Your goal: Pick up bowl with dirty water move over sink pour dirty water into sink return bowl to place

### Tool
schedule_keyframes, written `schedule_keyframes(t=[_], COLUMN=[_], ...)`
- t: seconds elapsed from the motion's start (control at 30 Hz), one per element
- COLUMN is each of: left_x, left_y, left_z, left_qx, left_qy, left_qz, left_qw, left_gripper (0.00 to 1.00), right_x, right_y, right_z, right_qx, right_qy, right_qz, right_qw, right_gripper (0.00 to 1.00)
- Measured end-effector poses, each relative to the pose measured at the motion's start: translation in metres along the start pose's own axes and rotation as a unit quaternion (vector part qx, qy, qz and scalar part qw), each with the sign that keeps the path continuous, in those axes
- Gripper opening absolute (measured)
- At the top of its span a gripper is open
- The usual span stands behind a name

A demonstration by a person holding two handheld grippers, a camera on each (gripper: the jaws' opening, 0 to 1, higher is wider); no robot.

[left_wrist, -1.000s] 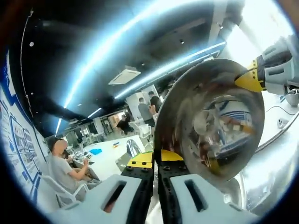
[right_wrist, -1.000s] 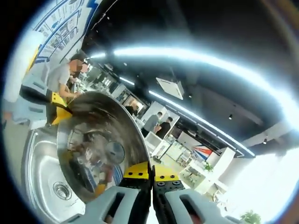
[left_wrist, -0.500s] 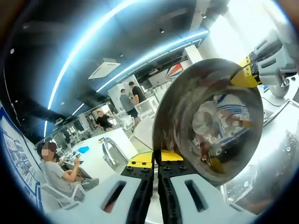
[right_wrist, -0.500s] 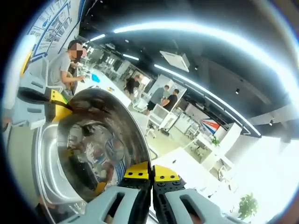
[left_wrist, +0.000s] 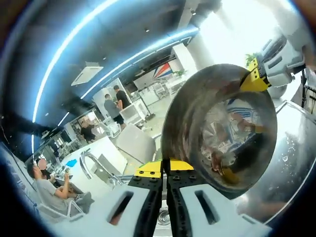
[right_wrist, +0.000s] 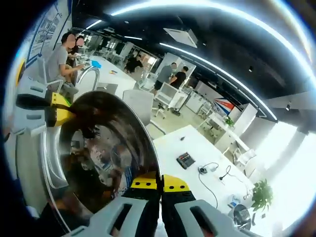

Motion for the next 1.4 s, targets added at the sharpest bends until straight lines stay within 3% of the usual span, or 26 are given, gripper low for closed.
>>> schedule_keyframes(t=[0.27, 0.37, 0.43, 0.7, 0.97, 1.13, 1.4], left_x=[-0.046, -0.062, -0.071, -0.123, -0.158, -0.188, -0.232], left_y=[-0.006, -0.006, -0.006, -0.007, -0.005, 0.001, 0.022], left_z=[0.002, 0.001, 0.002, 0.011, 0.016, 0.019, 0.02], left_qx=[0.023, 0.039, 0.046, 0.073, 0.089, 0.093, 0.122], left_qy=[0.059, 0.094, 0.107, 0.161, 0.196, 0.219, 0.258], left_qz=[-0.009, 0.007, 0.01, -0.03, -0.044, -0.08, -0.099], left_qw=[0.998, 0.9948, 0.9931, 0.9837, 0.9756, 0.9681, 0.9533], left_gripper=[0.0, 0.0, 0.0, 0.0, 0.0, 0.0, 0.0], right_x=[-0.02, -0.023, -0.027, -0.042, -0.048, -0.05, -0.044], right_y=[0.039, 0.065, 0.077, 0.122, 0.166, 0.197, 0.25], right_z=[0.014, 0.021, 0.024, 0.039, 0.05, 0.053, 0.058], right_qx=[0.057, 0.099, 0.111, 0.168, 0.208, 0.239, 0.287], right_qy=[0.002, -0.017, -0.021, -0.025, -0.039, -0.044, -0.06], right_qz=[-0.014, -0.018, -0.03, -0.052, -0.078, -0.104, -0.143], right_qw=[0.9983, 0.9948, 0.9932, 0.984, 0.9742, 0.9644, 0.9454], right_gripper=[0.0, 0.0, 0.0, 0.0, 0.0, 0.0, 0.0])
Point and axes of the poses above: the point that each gripper's makers call its tool centre point, and the gripper's own axes: z roughly backward along the fingers, x roughly to its left, y roughly out of its underside, the point moved 4 cm from there along z, roughly backward along the fingers, and after that the axes turned 4 degrees about -y, right-handed, at the moved point
